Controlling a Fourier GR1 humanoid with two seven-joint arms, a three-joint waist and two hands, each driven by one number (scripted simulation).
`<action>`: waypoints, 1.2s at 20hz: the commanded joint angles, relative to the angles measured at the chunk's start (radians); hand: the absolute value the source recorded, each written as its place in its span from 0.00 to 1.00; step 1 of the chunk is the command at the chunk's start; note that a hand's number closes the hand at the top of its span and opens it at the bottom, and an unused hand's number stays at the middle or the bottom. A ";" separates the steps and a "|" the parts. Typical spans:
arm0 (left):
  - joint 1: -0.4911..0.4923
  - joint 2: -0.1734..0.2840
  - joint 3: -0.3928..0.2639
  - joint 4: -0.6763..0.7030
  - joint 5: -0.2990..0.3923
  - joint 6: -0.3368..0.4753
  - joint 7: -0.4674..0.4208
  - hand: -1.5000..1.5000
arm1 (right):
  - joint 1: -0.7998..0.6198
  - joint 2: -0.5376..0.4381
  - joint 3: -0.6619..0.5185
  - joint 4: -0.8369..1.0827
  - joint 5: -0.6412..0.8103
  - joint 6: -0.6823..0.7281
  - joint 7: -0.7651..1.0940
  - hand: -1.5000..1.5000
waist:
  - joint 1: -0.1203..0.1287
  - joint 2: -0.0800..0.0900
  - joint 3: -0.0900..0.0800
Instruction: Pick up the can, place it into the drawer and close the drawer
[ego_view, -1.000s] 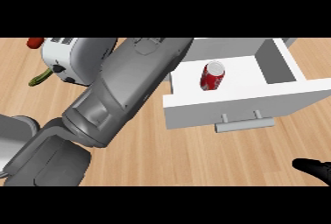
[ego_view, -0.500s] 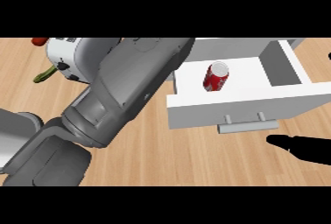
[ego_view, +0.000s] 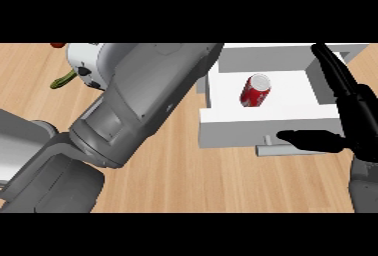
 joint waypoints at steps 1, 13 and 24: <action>-0.008 0.000 -0.003 0.017 -0.017 -0.016 -0.011 0.00 | -0.101 0.014 0.056 0.169 0.121 -0.049 -0.027 0.00 | 0.023 -0.003 0.000; -0.001 0.068 0.037 -0.029 -0.035 -0.039 0.042 0.00 | -0.287 0.132 0.108 0.717 0.363 -0.340 -0.151 0.00 | 0.056 -0.012 -0.001; 0.162 0.136 0.015 -0.169 -0.070 -0.075 0.074 0.00 | -0.547 0.155 -0.024 1.122 0.439 -0.614 -0.153 0.00 | 0.098 -0.018 -0.001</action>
